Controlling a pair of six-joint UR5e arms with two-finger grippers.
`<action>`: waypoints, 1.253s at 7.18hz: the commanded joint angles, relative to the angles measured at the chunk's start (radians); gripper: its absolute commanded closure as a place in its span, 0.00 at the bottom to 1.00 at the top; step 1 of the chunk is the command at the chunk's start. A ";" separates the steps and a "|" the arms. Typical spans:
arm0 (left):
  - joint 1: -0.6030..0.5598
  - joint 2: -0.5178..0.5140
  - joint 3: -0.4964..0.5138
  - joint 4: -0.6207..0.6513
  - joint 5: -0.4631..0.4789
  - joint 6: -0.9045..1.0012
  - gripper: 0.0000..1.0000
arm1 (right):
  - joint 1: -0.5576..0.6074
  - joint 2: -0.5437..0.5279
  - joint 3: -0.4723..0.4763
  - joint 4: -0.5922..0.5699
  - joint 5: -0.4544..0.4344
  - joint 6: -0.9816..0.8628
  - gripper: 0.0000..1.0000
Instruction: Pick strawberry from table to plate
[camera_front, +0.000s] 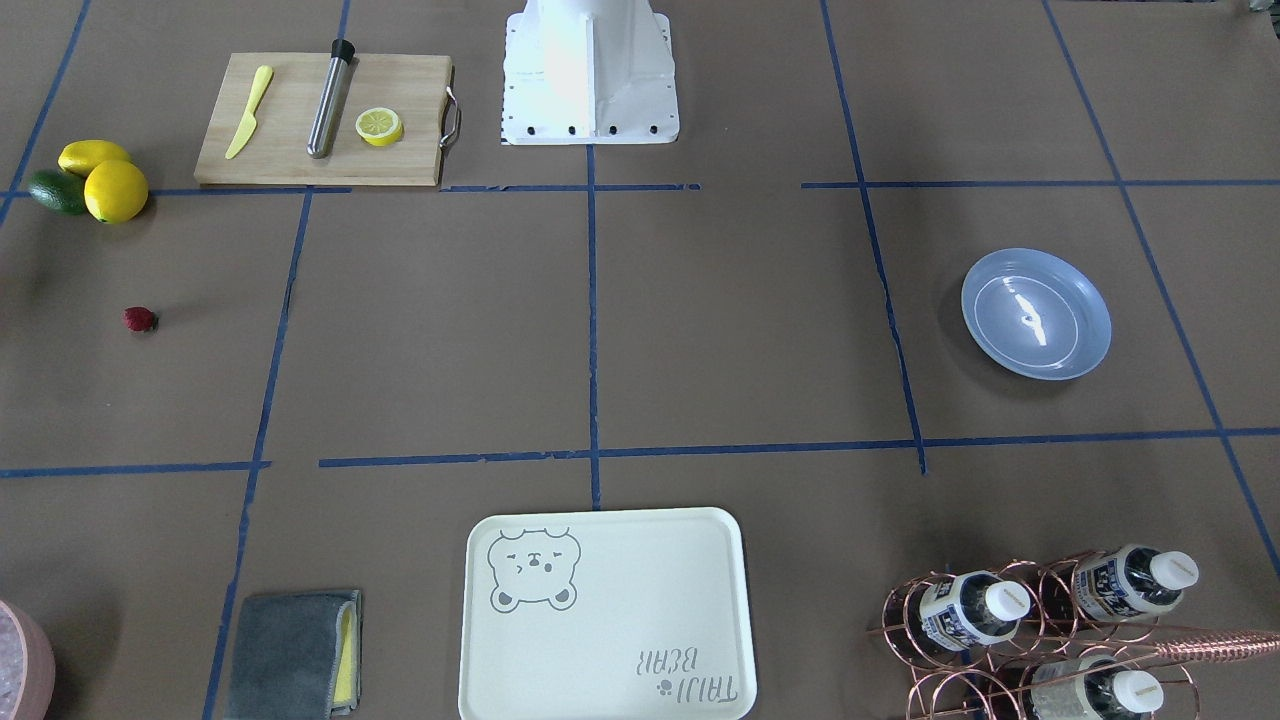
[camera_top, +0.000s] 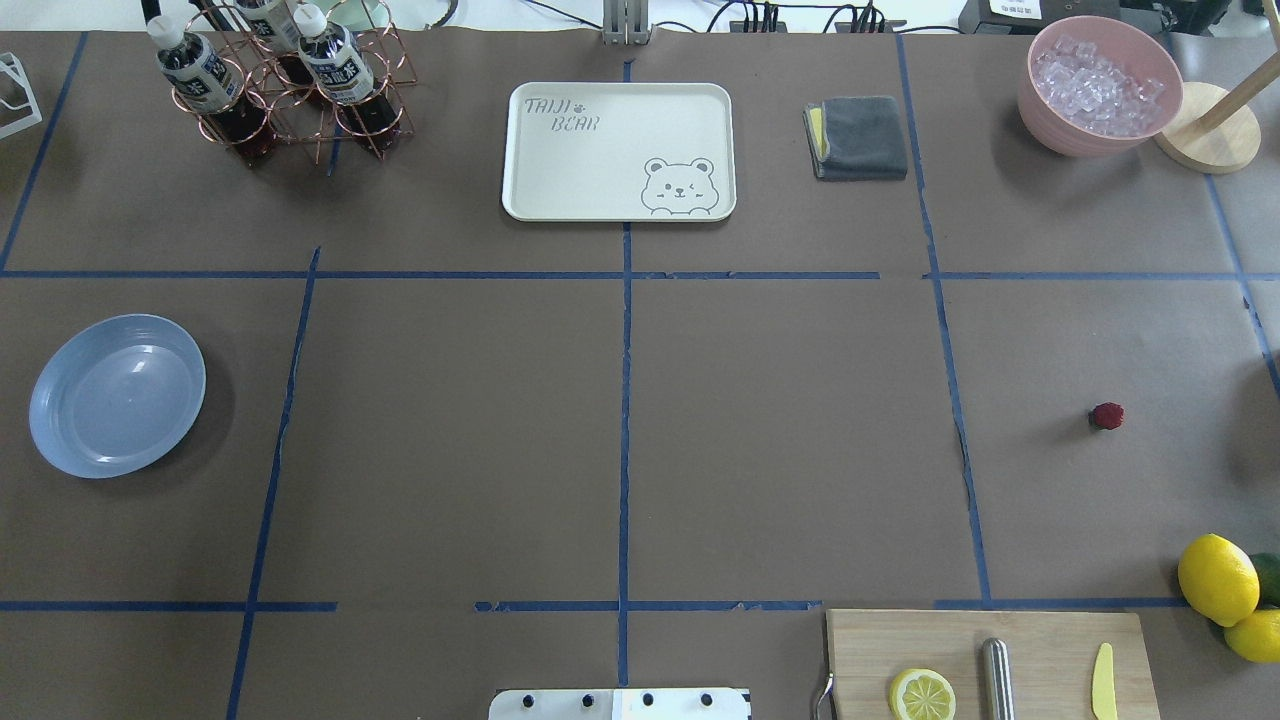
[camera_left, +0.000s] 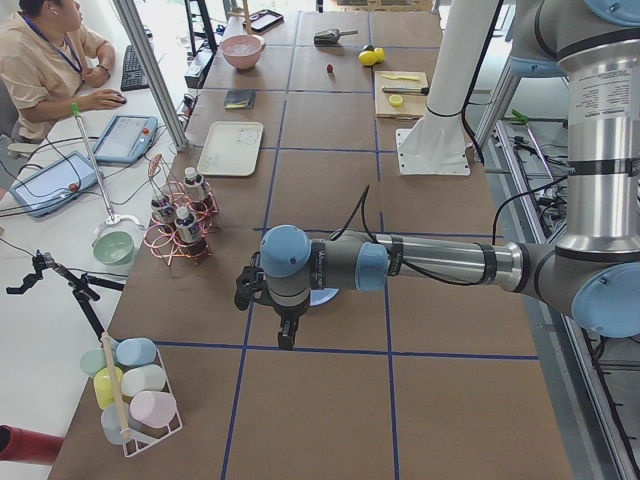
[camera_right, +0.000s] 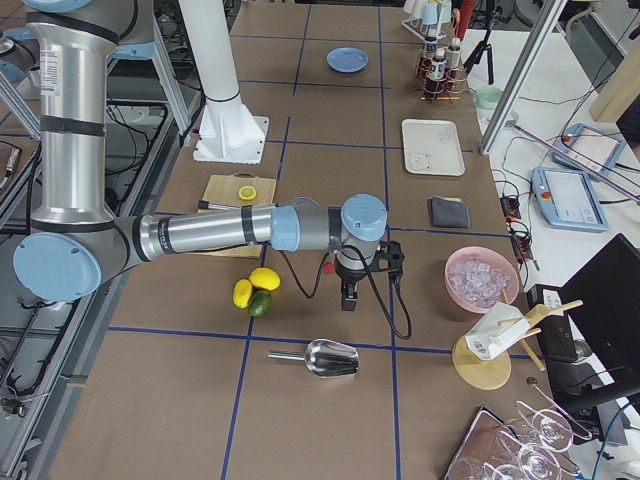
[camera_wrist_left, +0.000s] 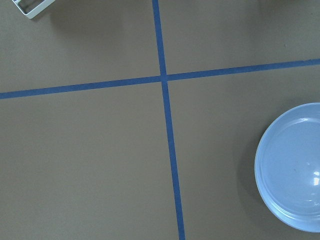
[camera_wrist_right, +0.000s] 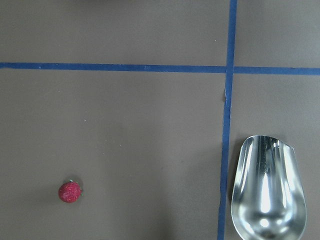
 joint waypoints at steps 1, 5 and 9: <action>-0.001 0.006 0.000 -0.022 -0.001 0.032 0.00 | 0.000 -0.001 0.002 0.001 0.000 0.002 0.00; 0.002 0.006 0.002 -0.024 -0.002 0.035 0.00 | -0.002 -0.001 0.002 0.001 0.005 0.002 0.00; 0.014 0.007 -0.017 -0.033 -0.004 0.040 0.00 | -0.002 -0.001 0.008 0.002 0.037 0.000 0.00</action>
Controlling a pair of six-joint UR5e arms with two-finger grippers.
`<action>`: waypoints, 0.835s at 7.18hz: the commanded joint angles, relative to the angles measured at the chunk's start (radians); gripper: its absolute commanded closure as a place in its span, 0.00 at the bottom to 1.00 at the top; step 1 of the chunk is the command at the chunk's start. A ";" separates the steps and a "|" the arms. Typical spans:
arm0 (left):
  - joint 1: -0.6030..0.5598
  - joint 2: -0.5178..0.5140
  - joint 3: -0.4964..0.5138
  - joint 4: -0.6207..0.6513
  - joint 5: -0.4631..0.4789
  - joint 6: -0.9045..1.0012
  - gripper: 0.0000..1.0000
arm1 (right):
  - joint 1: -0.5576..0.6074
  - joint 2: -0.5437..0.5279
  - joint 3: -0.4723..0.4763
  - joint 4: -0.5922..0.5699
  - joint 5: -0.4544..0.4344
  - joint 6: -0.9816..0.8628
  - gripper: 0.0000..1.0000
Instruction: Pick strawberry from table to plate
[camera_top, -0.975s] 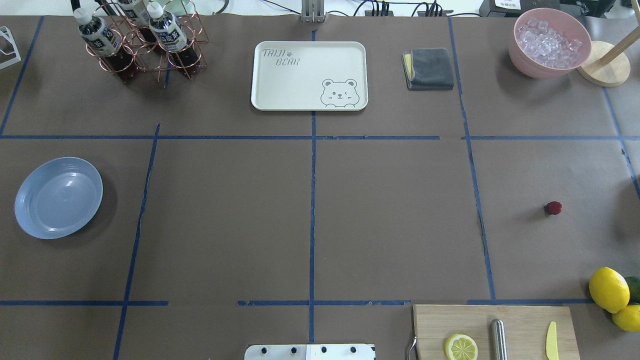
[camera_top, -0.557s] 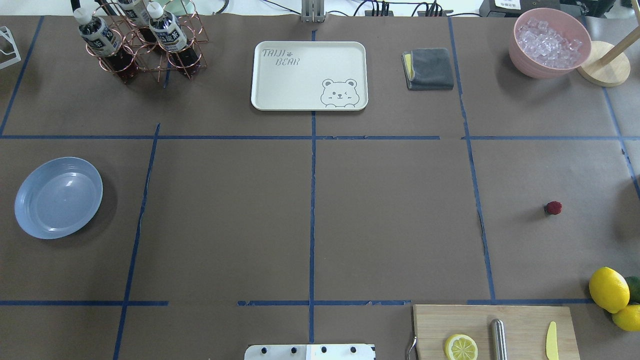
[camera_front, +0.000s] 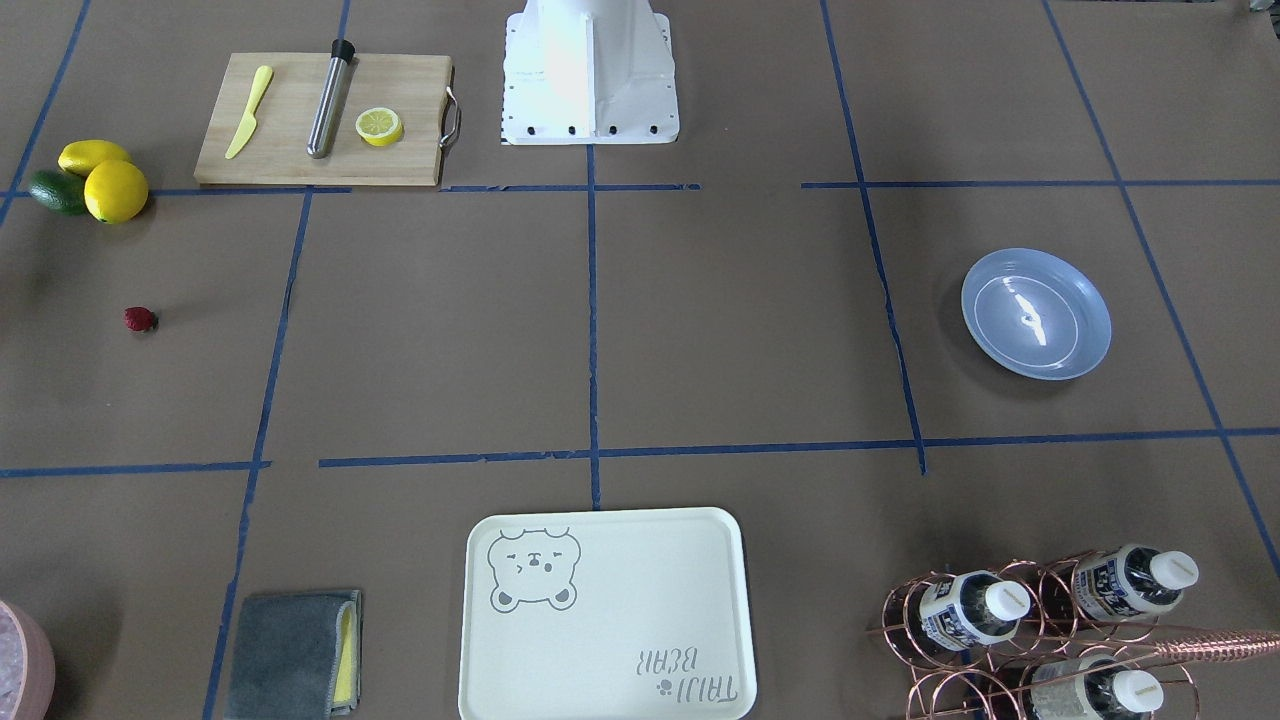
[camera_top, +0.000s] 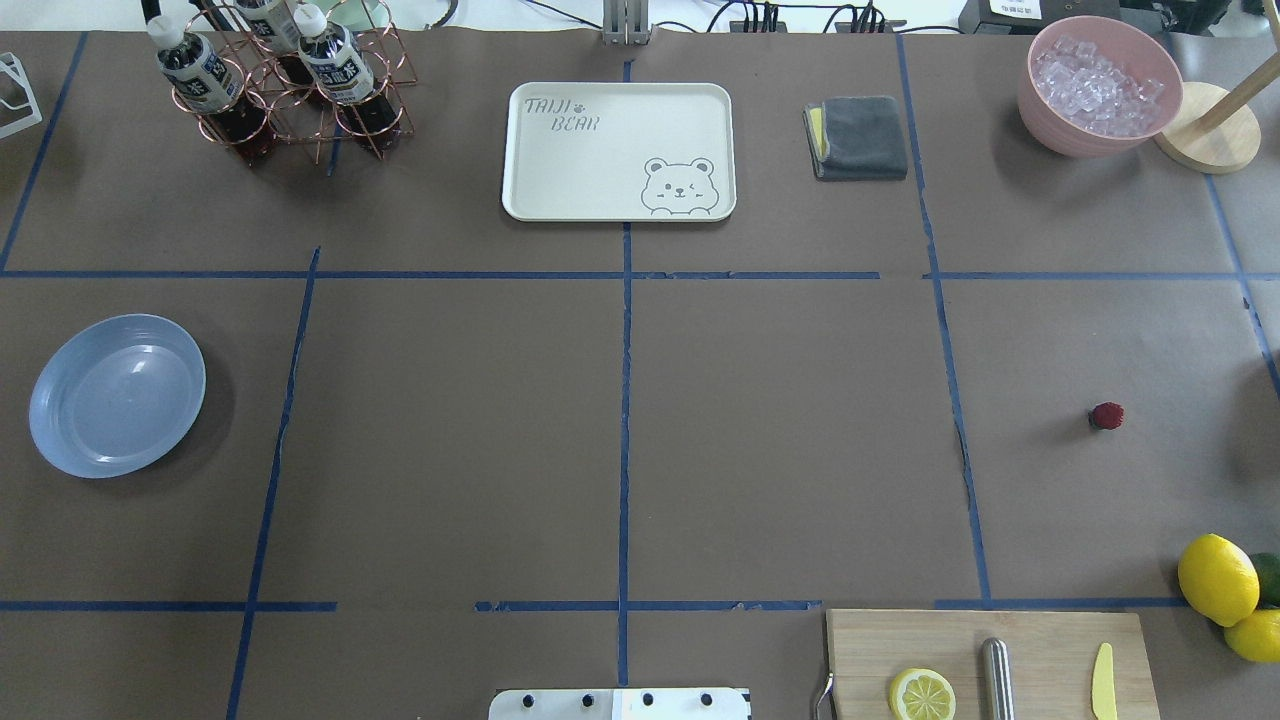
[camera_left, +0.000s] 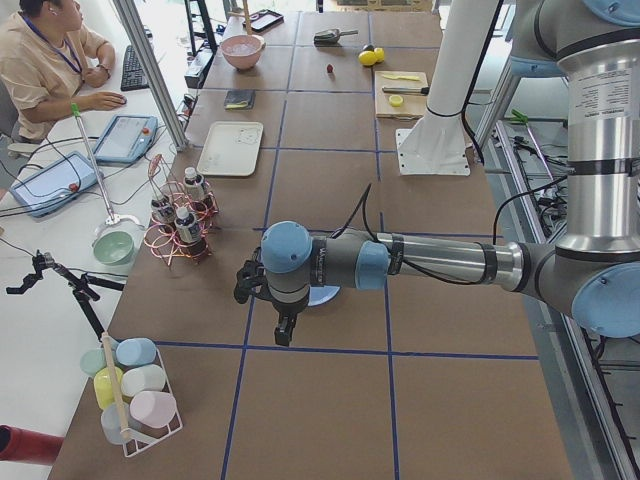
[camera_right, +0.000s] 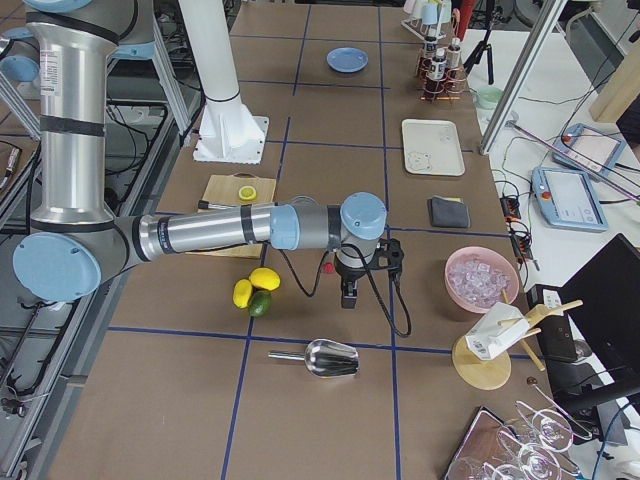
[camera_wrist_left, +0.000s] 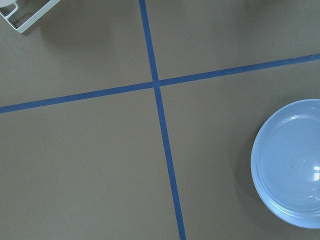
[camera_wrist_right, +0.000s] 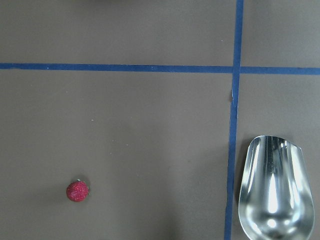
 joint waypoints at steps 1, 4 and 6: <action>0.067 0.001 -0.002 -0.008 -0.003 0.009 0.00 | 0.000 0.000 0.001 0.003 0.020 -0.003 0.00; 0.074 0.008 0.053 -0.090 -0.162 0.002 0.00 | -0.002 0.002 0.013 0.003 0.026 -0.003 0.00; 0.129 0.008 0.180 -0.383 -0.161 -0.131 0.00 | -0.002 0.002 0.016 0.001 0.026 -0.003 0.00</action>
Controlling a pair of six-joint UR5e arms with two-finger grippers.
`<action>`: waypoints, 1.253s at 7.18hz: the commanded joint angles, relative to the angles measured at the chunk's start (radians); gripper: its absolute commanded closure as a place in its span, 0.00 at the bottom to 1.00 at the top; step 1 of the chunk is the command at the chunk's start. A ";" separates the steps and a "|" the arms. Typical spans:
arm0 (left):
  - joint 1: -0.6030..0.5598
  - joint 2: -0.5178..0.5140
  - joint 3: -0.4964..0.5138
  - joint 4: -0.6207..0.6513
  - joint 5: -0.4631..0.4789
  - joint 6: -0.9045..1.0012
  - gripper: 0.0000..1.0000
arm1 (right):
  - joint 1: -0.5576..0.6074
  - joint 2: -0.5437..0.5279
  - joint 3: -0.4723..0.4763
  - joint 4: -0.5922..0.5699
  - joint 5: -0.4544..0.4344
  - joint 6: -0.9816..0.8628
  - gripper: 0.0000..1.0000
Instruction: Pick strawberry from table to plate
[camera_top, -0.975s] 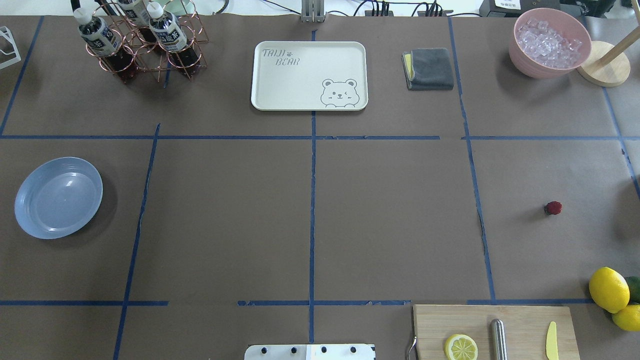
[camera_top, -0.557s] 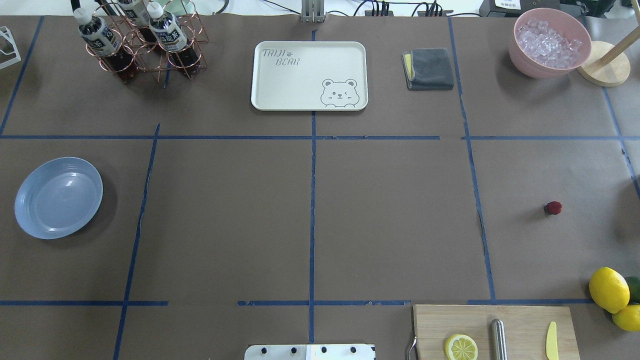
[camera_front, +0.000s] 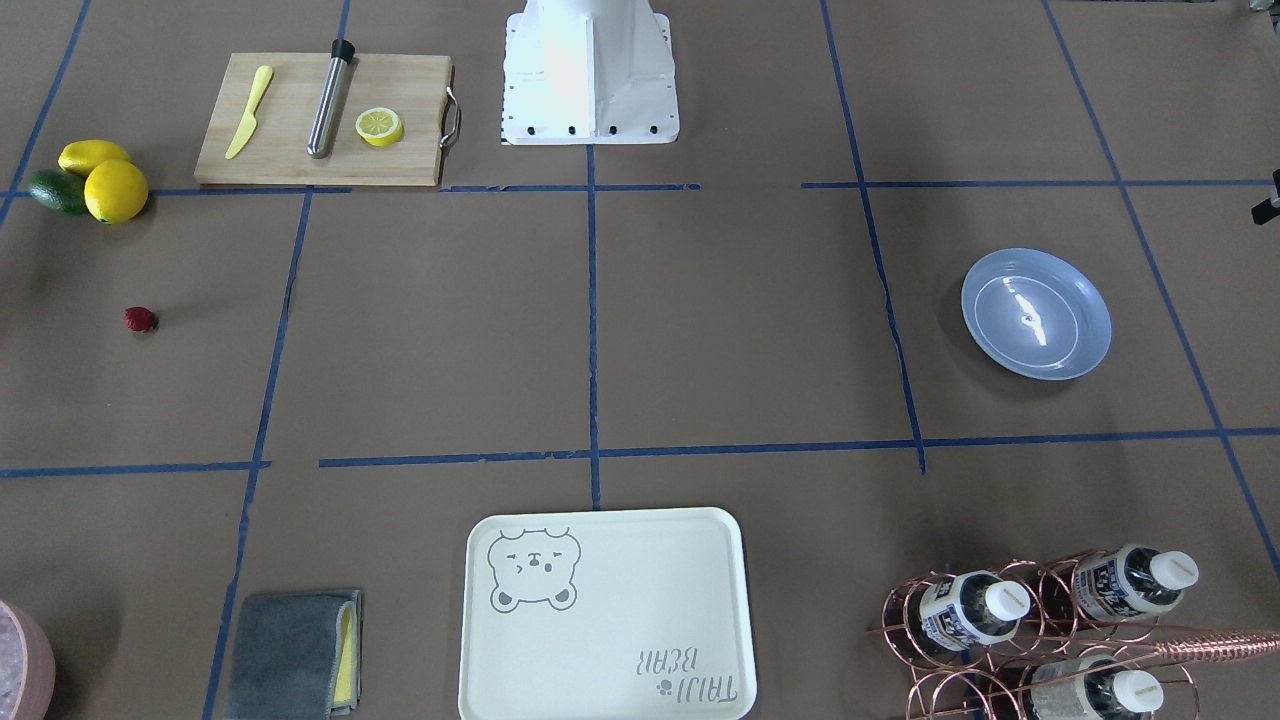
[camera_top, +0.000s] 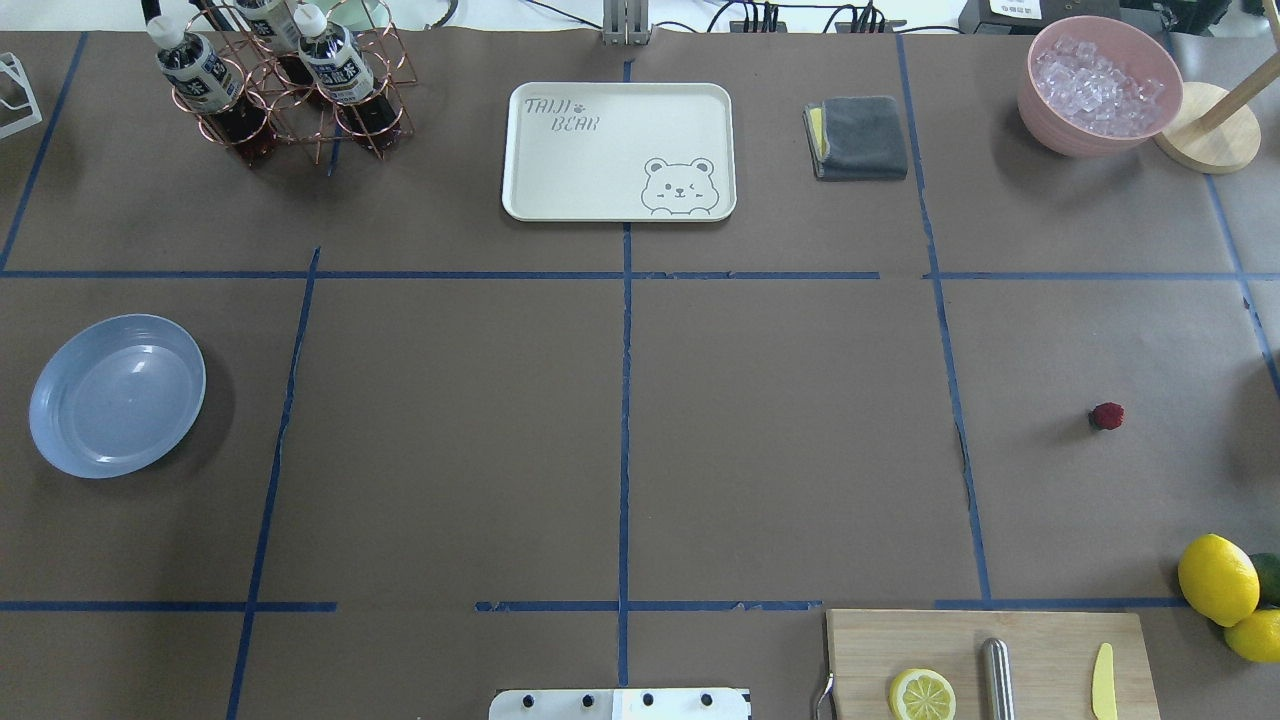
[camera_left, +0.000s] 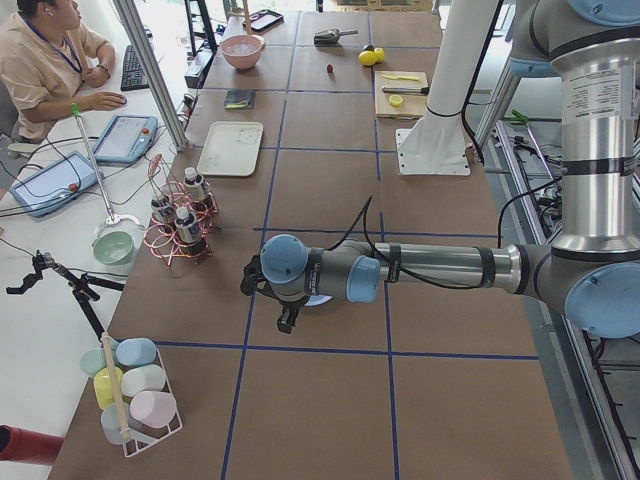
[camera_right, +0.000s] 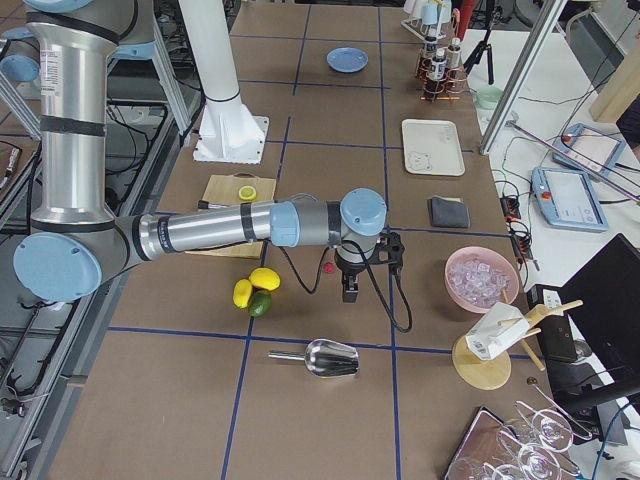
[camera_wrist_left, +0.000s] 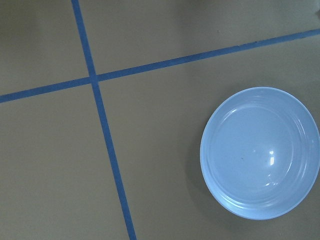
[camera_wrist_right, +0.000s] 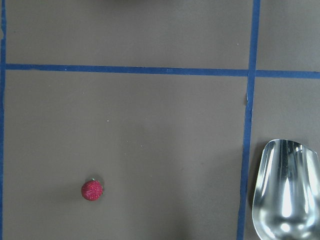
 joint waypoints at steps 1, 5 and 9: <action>0.124 -0.005 0.065 -0.251 0.000 -0.227 0.00 | 0.000 0.000 0.008 -0.001 0.011 0.000 0.00; 0.350 -0.014 0.137 -0.507 0.195 -0.613 0.00 | -0.003 0.000 0.006 0.000 0.015 0.000 0.00; 0.392 -0.035 0.177 -0.515 0.208 -0.634 0.11 | -0.003 0.000 0.006 -0.001 0.015 0.001 0.00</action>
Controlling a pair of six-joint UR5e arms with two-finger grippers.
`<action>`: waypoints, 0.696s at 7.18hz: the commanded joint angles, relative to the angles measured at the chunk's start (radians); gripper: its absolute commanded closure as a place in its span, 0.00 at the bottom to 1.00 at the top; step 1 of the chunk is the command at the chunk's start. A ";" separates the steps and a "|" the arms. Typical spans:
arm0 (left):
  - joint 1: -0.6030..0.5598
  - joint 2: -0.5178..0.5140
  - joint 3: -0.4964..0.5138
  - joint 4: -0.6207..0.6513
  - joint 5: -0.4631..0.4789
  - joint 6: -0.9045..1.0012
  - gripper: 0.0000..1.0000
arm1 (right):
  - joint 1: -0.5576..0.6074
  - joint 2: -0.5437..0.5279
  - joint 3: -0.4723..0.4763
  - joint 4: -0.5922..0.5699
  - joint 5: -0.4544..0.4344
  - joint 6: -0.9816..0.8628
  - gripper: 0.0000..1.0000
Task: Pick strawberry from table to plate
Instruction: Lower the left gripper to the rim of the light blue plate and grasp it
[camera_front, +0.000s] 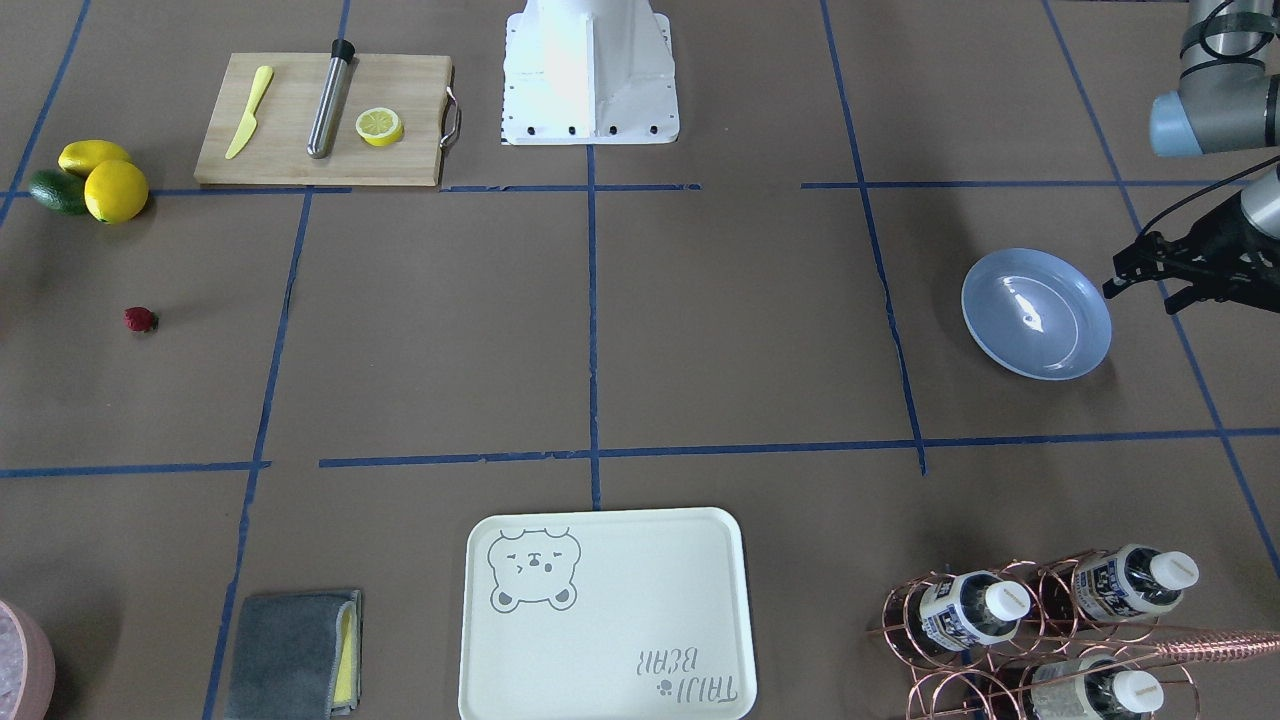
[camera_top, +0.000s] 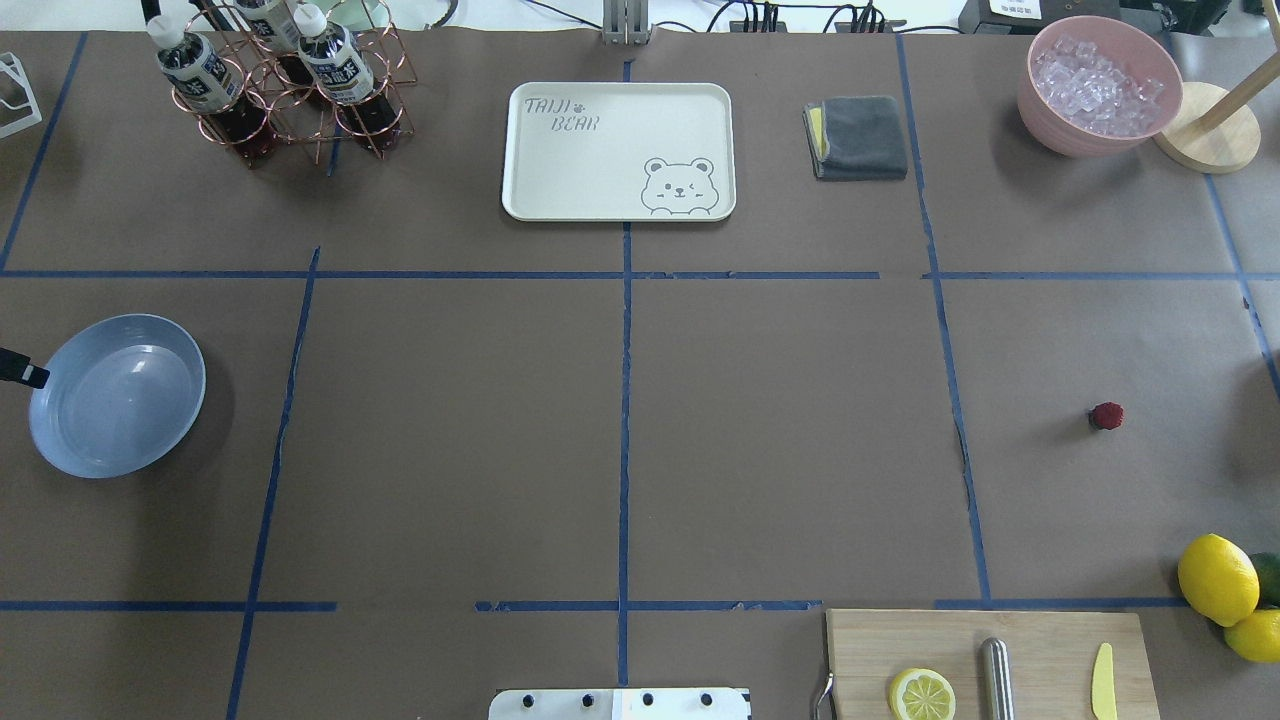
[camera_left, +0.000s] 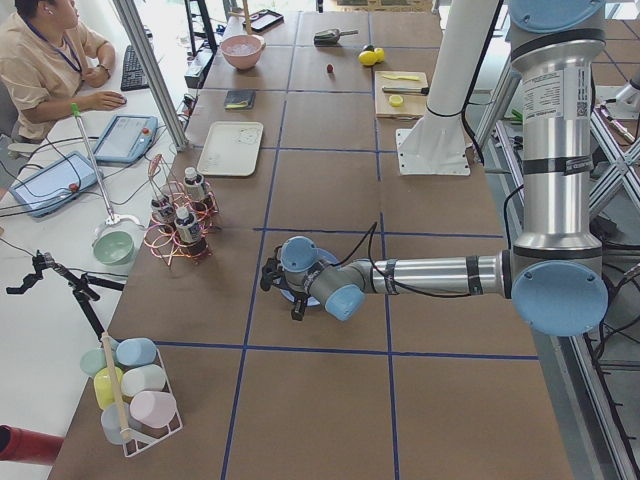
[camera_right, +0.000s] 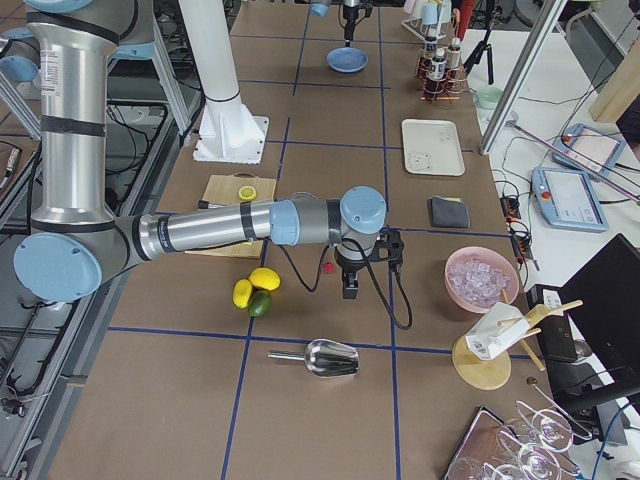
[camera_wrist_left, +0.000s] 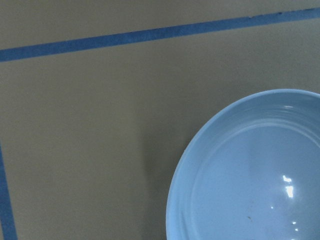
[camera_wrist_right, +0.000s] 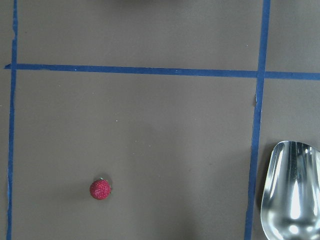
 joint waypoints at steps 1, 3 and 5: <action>0.021 -0.027 0.033 -0.001 0.002 -0.002 0.12 | -0.002 0.000 -0.002 -0.001 0.000 0.000 0.00; 0.024 -0.034 0.043 -0.001 0.002 -0.001 0.18 | -0.002 0.000 -0.002 -0.001 0.000 0.000 0.00; 0.031 -0.046 0.059 0.001 0.003 -0.001 0.19 | -0.003 0.000 -0.002 -0.001 0.000 0.000 0.00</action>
